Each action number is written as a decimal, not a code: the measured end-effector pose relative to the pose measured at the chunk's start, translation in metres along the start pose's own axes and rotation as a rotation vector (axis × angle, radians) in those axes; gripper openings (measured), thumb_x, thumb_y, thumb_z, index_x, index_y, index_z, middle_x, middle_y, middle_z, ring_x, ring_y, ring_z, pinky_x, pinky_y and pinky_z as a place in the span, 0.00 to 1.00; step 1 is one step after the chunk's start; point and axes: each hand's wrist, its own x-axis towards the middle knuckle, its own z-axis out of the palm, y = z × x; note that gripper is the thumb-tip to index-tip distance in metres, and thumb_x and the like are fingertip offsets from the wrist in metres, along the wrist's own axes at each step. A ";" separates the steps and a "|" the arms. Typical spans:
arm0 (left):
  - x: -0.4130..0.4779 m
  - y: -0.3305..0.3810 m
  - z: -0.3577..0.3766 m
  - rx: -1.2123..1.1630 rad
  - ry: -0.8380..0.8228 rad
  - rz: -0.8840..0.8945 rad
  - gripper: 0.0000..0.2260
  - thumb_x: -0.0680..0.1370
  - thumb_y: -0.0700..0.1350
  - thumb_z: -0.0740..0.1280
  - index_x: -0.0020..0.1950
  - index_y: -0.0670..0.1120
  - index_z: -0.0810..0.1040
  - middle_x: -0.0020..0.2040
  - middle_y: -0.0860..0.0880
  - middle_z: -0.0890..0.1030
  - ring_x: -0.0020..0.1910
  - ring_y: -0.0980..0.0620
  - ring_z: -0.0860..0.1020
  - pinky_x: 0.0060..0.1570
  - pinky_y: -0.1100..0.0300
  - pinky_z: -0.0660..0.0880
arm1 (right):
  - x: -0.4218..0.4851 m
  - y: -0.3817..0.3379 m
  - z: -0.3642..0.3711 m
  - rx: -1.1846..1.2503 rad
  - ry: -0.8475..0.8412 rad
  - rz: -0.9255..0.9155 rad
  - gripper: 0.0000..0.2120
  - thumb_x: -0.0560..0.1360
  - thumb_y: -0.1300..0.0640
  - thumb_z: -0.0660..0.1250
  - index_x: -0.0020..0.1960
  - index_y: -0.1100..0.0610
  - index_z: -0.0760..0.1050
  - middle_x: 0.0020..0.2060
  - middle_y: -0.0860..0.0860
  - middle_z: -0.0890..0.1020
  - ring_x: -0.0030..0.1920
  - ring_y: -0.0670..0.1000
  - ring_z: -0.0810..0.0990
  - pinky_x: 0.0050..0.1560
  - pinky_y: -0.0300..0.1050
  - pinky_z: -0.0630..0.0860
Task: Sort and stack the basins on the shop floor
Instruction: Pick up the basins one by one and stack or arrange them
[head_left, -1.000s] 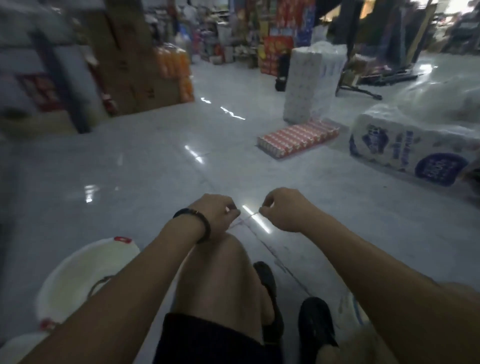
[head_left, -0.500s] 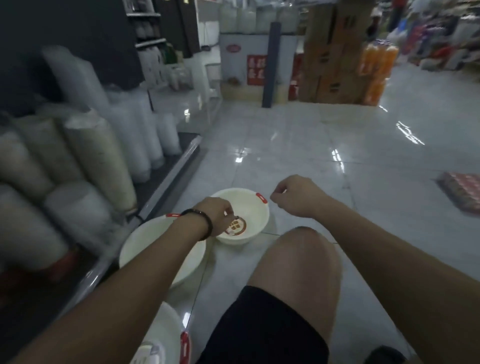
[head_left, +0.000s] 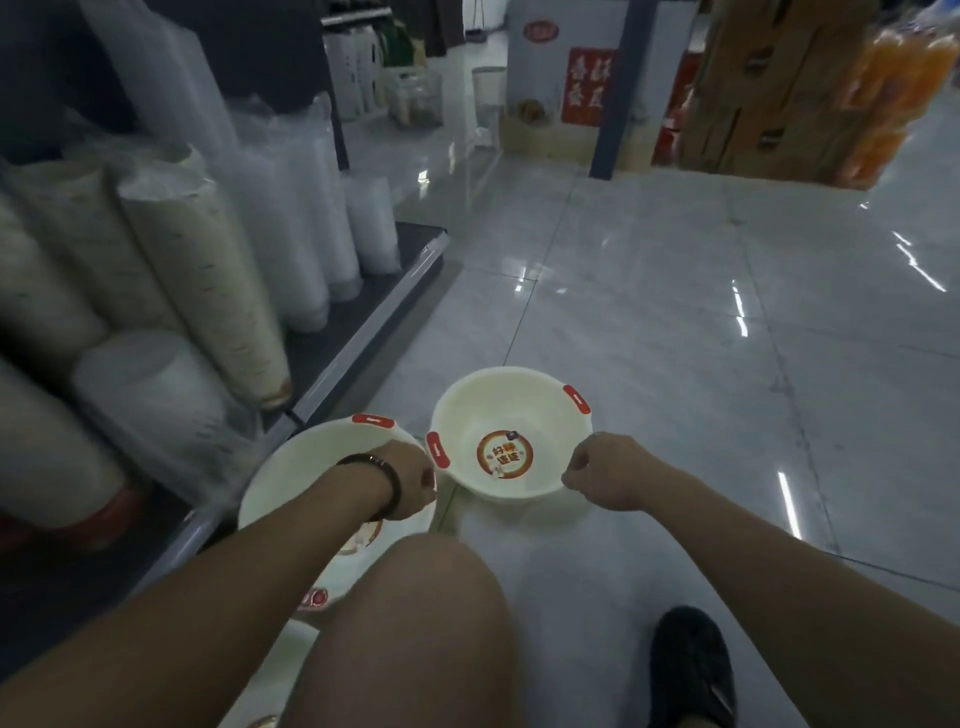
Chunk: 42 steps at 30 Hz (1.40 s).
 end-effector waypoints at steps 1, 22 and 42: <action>0.017 0.000 -0.010 0.018 -0.026 0.004 0.14 0.82 0.53 0.62 0.64 0.50 0.79 0.56 0.49 0.82 0.49 0.50 0.79 0.49 0.58 0.77 | 0.019 0.002 -0.002 -0.032 -0.015 -0.010 0.13 0.80 0.51 0.68 0.60 0.56 0.83 0.55 0.53 0.84 0.53 0.53 0.80 0.48 0.41 0.73; 0.232 -0.004 0.102 -0.204 -0.450 -0.446 0.24 0.84 0.48 0.56 0.79 0.41 0.60 0.76 0.40 0.66 0.73 0.42 0.68 0.68 0.51 0.68 | 0.241 0.072 0.167 -0.632 -0.181 -0.147 0.20 0.80 0.43 0.67 0.69 0.49 0.74 0.66 0.52 0.78 0.70 0.57 0.72 0.75 0.67 0.54; 0.274 0.069 0.144 -0.469 -0.161 -0.606 0.17 0.83 0.44 0.57 0.71 0.41 0.70 0.68 0.42 0.76 0.66 0.44 0.75 0.60 0.56 0.74 | 0.219 0.113 0.143 -0.198 -0.452 0.053 0.32 0.76 0.33 0.67 0.72 0.52 0.73 0.66 0.52 0.79 0.66 0.57 0.77 0.72 0.59 0.69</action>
